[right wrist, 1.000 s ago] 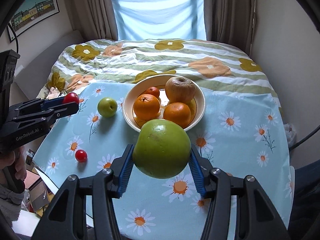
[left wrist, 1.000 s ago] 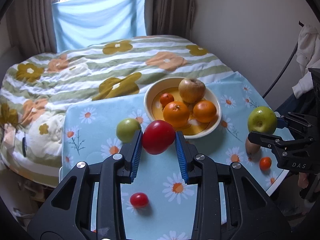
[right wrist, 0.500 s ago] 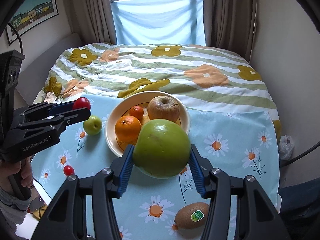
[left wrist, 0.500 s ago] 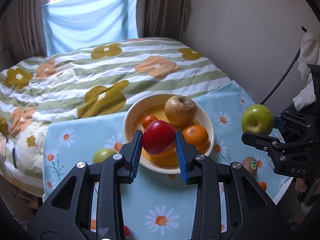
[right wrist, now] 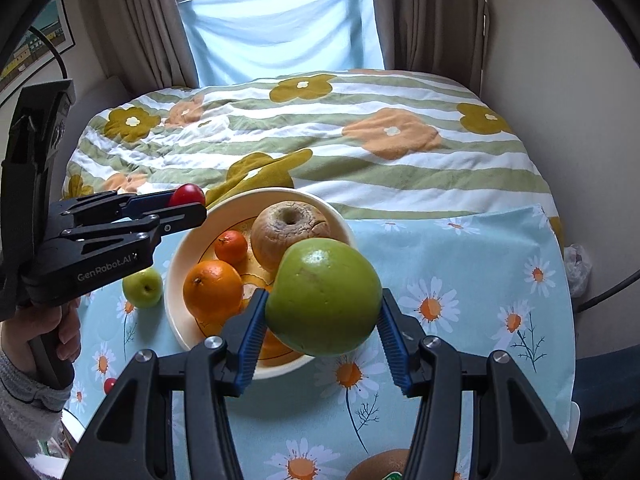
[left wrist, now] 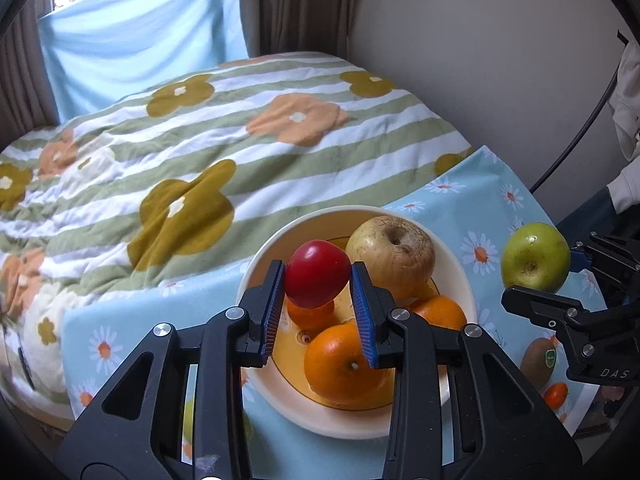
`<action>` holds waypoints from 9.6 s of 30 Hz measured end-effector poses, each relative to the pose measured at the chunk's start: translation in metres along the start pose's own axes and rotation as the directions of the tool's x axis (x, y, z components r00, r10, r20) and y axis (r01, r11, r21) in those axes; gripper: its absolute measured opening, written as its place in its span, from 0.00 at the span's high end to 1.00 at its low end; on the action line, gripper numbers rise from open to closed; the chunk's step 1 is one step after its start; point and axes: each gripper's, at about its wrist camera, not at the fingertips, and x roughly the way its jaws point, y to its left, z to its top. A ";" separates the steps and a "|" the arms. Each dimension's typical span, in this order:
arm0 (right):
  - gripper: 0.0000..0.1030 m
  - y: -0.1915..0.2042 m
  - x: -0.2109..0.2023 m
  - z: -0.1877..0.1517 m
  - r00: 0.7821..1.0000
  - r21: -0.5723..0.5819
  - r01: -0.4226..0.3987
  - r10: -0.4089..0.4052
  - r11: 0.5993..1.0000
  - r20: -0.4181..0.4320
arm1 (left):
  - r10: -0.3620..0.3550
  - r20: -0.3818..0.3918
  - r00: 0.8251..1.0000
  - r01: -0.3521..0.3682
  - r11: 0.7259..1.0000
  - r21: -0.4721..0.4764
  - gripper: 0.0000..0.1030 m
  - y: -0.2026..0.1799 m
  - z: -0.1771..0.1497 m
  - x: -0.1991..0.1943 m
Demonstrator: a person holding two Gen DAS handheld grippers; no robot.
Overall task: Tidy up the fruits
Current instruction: 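Lower the tomato into the white bowl and open the left gripper while the right carries the green apple over, then lower the green apple into the bowl and open the right gripper, then close the left gripper on another cherry tomato while the right grasps the small tangerine, then lower the tomato into the bowl and open the left gripper while the right carries the tangerine over, then lower the tangerine into the bowl and open the right gripper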
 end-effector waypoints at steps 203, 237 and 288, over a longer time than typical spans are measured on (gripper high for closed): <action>0.66 0.057 -0.051 -0.036 0.999 0.018 0.029 -0.030 0.999 0.043 | 0.030 0.018 0.999 -0.029 0.998 -0.052 0.63 0.035 -0.063 -0.085; 0.66 0.040 0.008 -0.003 0.997 0.173 0.076 -0.080 0.982 0.015 | -0.071 -0.019 0.997 0.073 0.987 0.146 0.00 0.038 0.006 0.018; 0.00 0.072 0.031 0.016 0.997 -0.024 -0.078 0.078 0.997 0.028 | 0.078 -0.042 0.996 -0.082 0.989 -0.122 0.00 0.084 -0.072 -0.068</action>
